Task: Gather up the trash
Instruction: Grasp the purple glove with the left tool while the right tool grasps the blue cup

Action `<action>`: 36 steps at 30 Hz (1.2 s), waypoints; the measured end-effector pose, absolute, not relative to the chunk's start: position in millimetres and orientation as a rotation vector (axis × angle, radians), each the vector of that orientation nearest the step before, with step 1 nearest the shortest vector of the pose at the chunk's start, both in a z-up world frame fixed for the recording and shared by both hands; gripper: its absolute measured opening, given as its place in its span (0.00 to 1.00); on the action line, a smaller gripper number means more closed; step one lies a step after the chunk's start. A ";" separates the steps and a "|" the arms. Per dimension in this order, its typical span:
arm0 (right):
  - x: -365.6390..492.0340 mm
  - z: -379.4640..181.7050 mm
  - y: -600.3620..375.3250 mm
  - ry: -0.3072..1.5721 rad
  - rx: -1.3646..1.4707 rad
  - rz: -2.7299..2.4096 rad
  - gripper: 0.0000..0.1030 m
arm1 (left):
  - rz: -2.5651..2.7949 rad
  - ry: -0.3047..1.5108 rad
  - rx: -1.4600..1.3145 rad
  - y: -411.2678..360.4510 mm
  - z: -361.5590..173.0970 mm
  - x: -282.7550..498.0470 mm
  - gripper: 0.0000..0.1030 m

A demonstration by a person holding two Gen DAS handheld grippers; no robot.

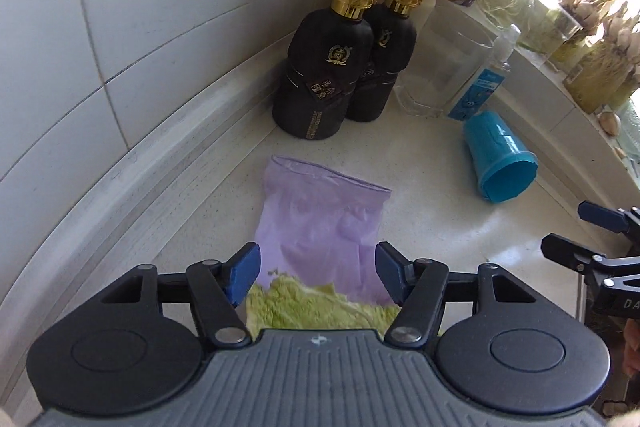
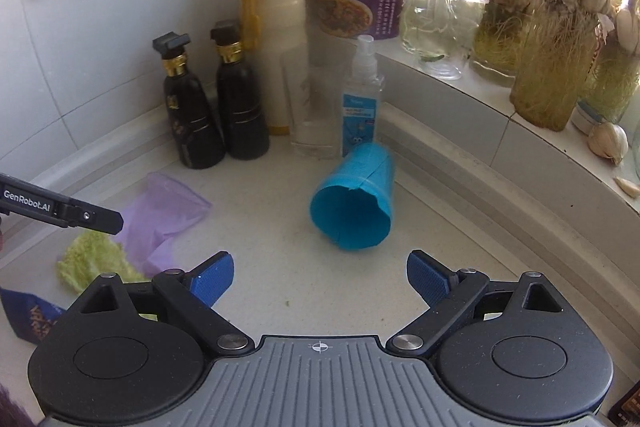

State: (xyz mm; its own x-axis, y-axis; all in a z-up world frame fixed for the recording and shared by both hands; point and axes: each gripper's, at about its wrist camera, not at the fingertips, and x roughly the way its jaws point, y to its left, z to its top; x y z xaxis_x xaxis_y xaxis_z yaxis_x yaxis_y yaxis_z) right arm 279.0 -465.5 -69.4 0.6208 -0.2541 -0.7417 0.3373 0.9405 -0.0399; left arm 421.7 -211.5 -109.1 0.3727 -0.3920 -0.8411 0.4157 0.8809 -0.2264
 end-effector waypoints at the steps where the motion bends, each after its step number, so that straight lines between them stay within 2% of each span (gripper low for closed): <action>1: 283.7 -71.4 -470.1 0.839 0.107 -0.343 0.92 | -0.511 1.069 0.046 -216.1 -112.6 426.7 0.56; 14: 320.8 -97.2 -508.3 0.835 0.201 -0.384 0.92 | -0.522 0.988 0.136 -234.2 -133.6 455.6 0.44; 17: 321.1 -99.1 -508.5 0.822 0.204 -0.379 0.92 | -0.533 0.966 0.140 -233.1 -133.4 455.7 0.32; 19: 323.0 -100.4 -508.9 0.815 0.207 -0.372 0.92 | -0.532 0.951 0.151 -233.9 -134.1 455.8 0.17; 22: 327.0 -102.9 -509.3 0.808 0.202 -0.374 0.92 | -0.517 0.923 0.205 -240.6 -136.2 452.5 0.05; 26: 328.0 -107.5 -511.5 0.802 0.209 -0.385 0.90 | -0.523 0.875 0.252 -246.9 -132.6 441.8 0.01; 29: 326.9 -111.1 -512.0 0.808 0.211 -0.396 0.75 | -0.541 0.821 0.255 -248.3 -121.4 432.2 0.00; 31: 325.5 -112.5 -512.1 0.815 0.220 -0.397 0.55 | -0.551 0.788 0.252 -247.6 -112.2 426.8 0.00; 34: 323.0 -112.2 -511.3 0.814 0.224 -0.405 0.38 | -0.557 0.745 0.243 -246.3 -97.6 420.3 0.00; 36: 321.3 -111.0 -510.6 0.813 0.227 -0.406 0.34 | -0.557 0.721 0.229 -244.8 -87.8 416.9 0.00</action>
State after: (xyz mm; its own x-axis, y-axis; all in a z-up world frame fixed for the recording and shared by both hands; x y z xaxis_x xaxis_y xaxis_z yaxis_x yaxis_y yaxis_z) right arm 321.3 -510.6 -111.0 0.6163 -0.2632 -0.7422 0.4348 0.8995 0.0421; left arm 416.9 -244.8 -87.8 0.6147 -0.4022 -0.6785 0.5555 0.8315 0.0103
